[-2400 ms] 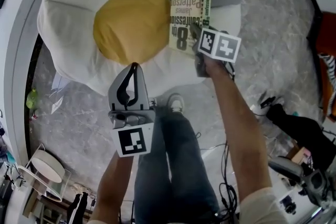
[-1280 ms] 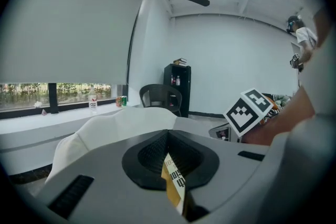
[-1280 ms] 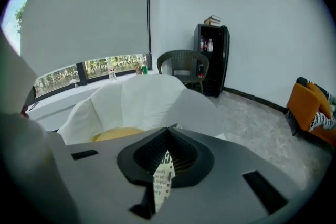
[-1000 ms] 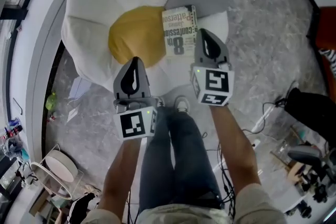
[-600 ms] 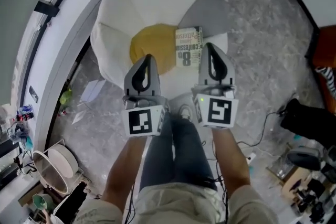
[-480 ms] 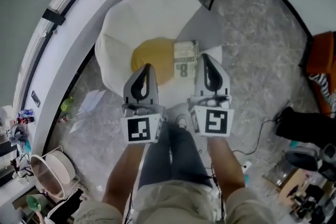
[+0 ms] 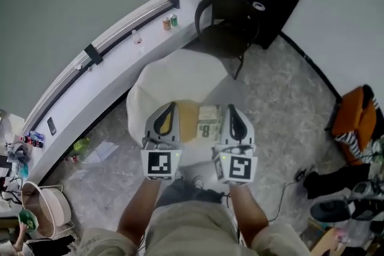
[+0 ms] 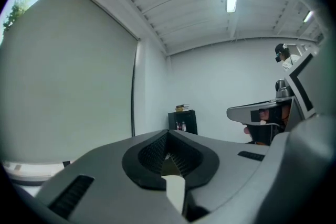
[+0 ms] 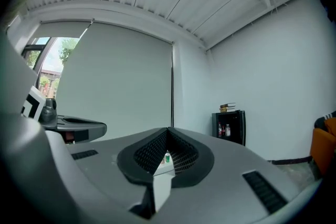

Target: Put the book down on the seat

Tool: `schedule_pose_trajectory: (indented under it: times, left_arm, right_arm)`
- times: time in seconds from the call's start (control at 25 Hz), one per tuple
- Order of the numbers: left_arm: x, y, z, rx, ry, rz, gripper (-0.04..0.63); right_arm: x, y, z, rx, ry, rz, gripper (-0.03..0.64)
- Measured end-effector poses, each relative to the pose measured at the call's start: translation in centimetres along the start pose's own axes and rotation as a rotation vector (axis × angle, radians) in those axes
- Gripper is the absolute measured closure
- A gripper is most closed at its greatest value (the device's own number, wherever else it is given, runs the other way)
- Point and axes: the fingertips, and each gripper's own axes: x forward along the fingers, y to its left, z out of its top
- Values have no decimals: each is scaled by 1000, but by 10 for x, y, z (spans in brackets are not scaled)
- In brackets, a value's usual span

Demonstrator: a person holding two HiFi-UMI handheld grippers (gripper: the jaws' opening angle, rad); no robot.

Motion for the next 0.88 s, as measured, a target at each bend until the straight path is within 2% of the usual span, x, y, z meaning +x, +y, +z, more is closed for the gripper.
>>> schedule_pose_trajectory:
  times: [0.12,0.36,0.48,0.76,0.88]
  left_arm:
    - [-5,8,30,56,-38,3,589]
    - [-11,6,65,55,-61,-24,589]
    - [-13,-1,71,69,-79,-38,589]
    - [-24,-1,75,49,-98,-16,589]
    - [-28,6,70,32,-77,2,589]
  right_arm:
    - [-5,1,24,-1,-14,14,612]
    - [-8,9,71,-17,-64,51,612]
    - [-7,15,73,-36,-64,60,612]
    - [-9,28,71,-66,-50,79,612]
    - [-6,34,70,-68,-45,85,612]
